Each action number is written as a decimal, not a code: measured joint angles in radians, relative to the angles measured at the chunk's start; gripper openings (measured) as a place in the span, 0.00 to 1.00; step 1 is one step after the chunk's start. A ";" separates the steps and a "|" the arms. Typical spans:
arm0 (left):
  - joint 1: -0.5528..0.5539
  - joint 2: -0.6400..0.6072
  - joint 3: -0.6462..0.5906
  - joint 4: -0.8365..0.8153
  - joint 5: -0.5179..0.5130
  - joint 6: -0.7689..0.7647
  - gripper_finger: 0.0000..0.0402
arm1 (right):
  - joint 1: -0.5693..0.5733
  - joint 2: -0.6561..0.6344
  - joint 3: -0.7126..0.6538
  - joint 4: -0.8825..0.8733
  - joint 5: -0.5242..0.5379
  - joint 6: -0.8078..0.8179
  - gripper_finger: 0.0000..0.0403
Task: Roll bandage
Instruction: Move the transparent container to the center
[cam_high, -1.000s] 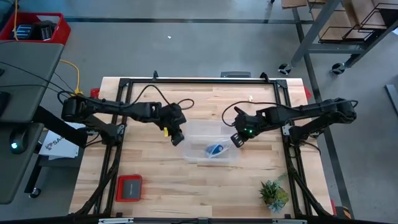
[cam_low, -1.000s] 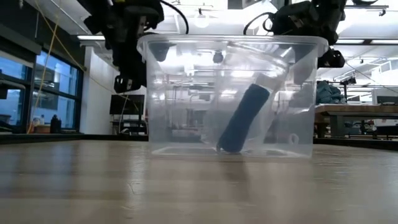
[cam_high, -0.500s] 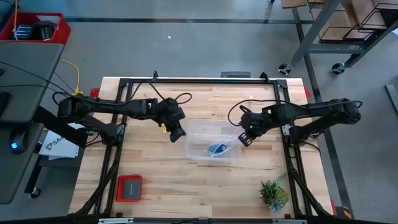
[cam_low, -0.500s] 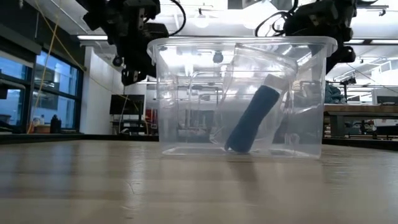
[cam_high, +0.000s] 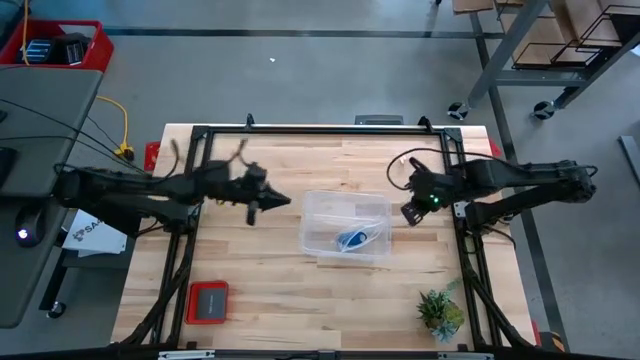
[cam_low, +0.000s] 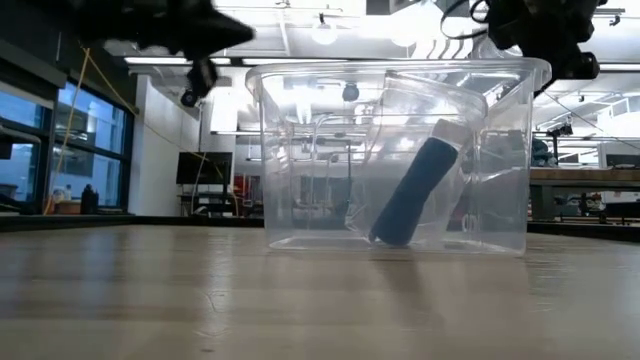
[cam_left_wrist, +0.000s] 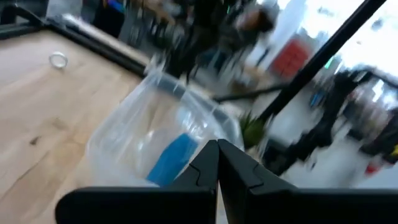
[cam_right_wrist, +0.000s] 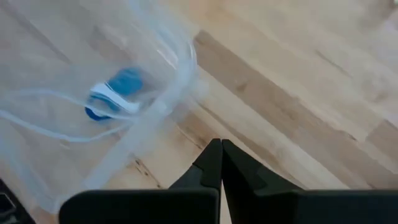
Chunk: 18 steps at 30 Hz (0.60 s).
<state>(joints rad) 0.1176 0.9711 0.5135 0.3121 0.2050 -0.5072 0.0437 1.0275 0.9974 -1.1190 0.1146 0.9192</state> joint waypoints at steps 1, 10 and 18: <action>-0.007 -0.042 -0.063 0.064 -0.016 -0.030 0.00 | 0.000 -0.011 0.000 0.007 0.009 -0.001 0.00; -0.065 -0.290 -0.475 0.531 -0.191 -0.169 0.00 | 0.000 -0.055 0.000 0.143 0.035 0.000 0.00; -0.086 -0.342 -0.501 0.427 -0.127 0.045 0.00 | 0.000 -0.053 0.000 0.234 0.034 -0.003 0.00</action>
<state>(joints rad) 0.0315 0.6289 0.0120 0.7387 0.0777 -0.4625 0.0437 0.9741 0.9974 -0.8851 0.1490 0.9165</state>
